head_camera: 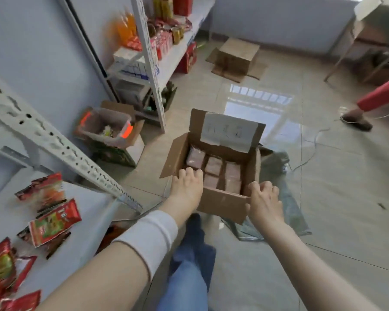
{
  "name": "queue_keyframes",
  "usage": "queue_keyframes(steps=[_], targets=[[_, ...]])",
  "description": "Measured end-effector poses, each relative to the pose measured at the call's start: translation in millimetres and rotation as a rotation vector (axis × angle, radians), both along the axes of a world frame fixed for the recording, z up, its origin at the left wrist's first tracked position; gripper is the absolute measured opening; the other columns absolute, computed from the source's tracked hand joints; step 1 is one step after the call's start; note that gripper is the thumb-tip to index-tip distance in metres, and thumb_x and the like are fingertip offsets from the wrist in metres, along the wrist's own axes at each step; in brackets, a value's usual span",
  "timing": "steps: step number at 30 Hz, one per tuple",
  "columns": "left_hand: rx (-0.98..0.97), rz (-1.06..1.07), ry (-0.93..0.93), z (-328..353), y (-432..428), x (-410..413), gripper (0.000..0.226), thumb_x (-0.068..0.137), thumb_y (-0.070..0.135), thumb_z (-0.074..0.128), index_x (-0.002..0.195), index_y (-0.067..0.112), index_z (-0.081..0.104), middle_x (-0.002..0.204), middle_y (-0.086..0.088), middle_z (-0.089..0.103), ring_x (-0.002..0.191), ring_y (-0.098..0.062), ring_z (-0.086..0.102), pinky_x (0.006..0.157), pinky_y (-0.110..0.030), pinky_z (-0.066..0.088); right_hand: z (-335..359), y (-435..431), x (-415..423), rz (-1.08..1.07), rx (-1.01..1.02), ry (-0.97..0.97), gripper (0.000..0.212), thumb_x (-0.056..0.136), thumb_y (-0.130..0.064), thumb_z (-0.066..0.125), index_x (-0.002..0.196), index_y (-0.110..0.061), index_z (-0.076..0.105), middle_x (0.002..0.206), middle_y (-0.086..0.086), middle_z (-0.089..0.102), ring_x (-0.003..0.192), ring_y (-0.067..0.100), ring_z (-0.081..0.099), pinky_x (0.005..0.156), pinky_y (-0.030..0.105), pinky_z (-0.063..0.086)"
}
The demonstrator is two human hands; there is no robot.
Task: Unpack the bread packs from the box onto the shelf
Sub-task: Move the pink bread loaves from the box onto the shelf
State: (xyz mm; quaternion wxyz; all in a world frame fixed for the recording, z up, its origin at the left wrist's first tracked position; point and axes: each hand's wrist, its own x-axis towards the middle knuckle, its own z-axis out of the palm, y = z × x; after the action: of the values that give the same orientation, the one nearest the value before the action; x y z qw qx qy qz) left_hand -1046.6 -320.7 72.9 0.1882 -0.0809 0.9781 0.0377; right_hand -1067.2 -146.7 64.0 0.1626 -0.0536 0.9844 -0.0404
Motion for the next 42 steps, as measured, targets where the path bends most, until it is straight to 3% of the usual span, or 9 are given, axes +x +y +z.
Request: queue_keyframes(steps=[7, 13, 17, 21, 28, 33, 37, 40, 42], targets=[[0.153, -0.019, -0.17, -134.1, -0.7, -147.0, 0.032, 0.09, 0.017, 0.053, 0.118, 0.011, 0.039, 0.124, -0.013, 0.046, 0.116, -0.029, 0.044, 0.092, -0.037, 0.042, -121.9, -8.0, -128.3, -0.157, 0.021, -0.242, 0.035, 0.09, -0.018, 0.051, 0.124, -0.016, 0.04, 0.126, 0.012, 0.039, 0.116, 0.029, 0.038, 0.089, 0.041, 0.046], [0.312, 0.165, -0.333, -280.2, 5.1, -244.6, 0.05, 0.088, 0.026, 0.058, 0.129, 0.006, 0.035, 0.129, -0.017, 0.042, 0.123, -0.033, 0.041, 0.1, -0.039, 0.037, -261.6, -12.2, -216.6, -0.363, -0.085, -0.41, 0.063, 0.092, -0.033, 0.053, 0.14, -0.003, 0.026, 0.136, 0.016, 0.037, 0.128, 0.032, 0.036, 0.103, 0.037, 0.035], [0.397, 0.367, -0.305, -380.6, 12.1, -303.3, 0.057, 0.088, 0.024, 0.057, 0.134, 0.004, 0.031, 0.134, -0.02, 0.039, 0.125, -0.035, 0.041, 0.102, -0.039, 0.036, -367.7, -13.7, -262.4, -0.508, -0.084, -0.473, 0.078, 0.093, -0.035, 0.05, 0.145, 0.004, 0.007, 0.142, 0.02, 0.031, 0.131, 0.033, 0.035, 0.107, 0.036, 0.032], [0.338, 0.482, -0.233, -440.7, 18.3, -330.6, 0.068, 0.089, 0.028, 0.057, 0.139, 0.0, 0.02, 0.138, -0.022, 0.034, 0.127, -0.037, 0.037, 0.102, -0.041, 0.034, -436.8, -25.2, -285.3, -0.532, 0.05, -0.468, 0.065, 0.098, -0.029, 0.037, 0.143, 0.007, 0.009, 0.144, 0.022, 0.03, 0.132, 0.036, 0.031, 0.107, 0.04, 0.03], [0.354, 0.666, -0.095, -455.9, 20.1, -336.5, 0.081, 0.087, 0.024, 0.06, 0.142, -0.005, 0.008, 0.137, -0.024, 0.038, 0.127, -0.039, 0.039, 0.103, -0.041, 0.034, -451.6, -32.5, -292.3, -0.633, 0.018, -0.368, 0.039, 0.094, -0.024, 0.045, 0.124, -0.001, 0.034, 0.134, 0.02, 0.044, 0.128, 0.035, 0.028, 0.105, 0.042, 0.021], [0.513, 0.739, 0.041, -437.9, 12.8, -334.5, 0.087, 0.079, 0.016, 0.07, 0.138, -0.009, 0.011, 0.14, -0.024, 0.036, 0.131, -0.034, 0.037, 0.107, -0.029, 0.027, -434.0, -28.3, -293.7, -0.673, -0.079, -0.347, 0.057, 0.087, -0.03, 0.061, 0.126, 0.001, 0.034, 0.134, 0.019, 0.044, 0.127, 0.033, 0.031, 0.106, 0.039, 0.025], [0.672, 0.763, 0.123, -419.2, 3.1, -325.1, 0.058, 0.075, 0.008, 0.073, 0.122, 0.002, 0.04, 0.116, -0.011, 0.048, 0.093, -0.015, 0.051, 0.078, -0.006, 0.032, -415.6, -22.0, -297.7, -0.688, -0.209, -0.36, 0.052, 0.085, -0.026, 0.064, 0.126, -0.002, 0.044, 0.134, 0.017, 0.04, 0.123, 0.034, 0.041, 0.103, 0.039, 0.034], [0.674, 0.696, 0.105, -406.3, -6.0, -310.7, 0.039, 0.074, 0.009, 0.073, 0.106, 0.013, 0.051, 0.113, -0.007, 0.047, 0.079, -0.006, 0.047, 0.073, -0.006, 0.03, -400.0, -15.1, -295.6, -0.727, -0.328, -0.31, 0.053, 0.082, -0.015, 0.068, 0.129, -0.008, 0.044, 0.132, 0.015, 0.043, 0.119, 0.034, 0.048, 0.101, 0.043, 0.04], [0.735, 0.71, 0.122, -394.2, -10.4, -300.0, 0.036, 0.074, 0.007, 0.073, 0.099, 0.02, 0.049, 0.114, -0.005, 0.048, 0.086, -0.007, 0.048, 0.077, -0.009, 0.034, -385.9, -11.0, -291.0, -0.745, -0.411, -0.247, 0.054, 0.079, -0.012, 0.07, 0.127, -0.009, 0.045, 0.127, 0.014, 0.053, 0.118, 0.032, 0.051, 0.099, 0.04, 0.042]])
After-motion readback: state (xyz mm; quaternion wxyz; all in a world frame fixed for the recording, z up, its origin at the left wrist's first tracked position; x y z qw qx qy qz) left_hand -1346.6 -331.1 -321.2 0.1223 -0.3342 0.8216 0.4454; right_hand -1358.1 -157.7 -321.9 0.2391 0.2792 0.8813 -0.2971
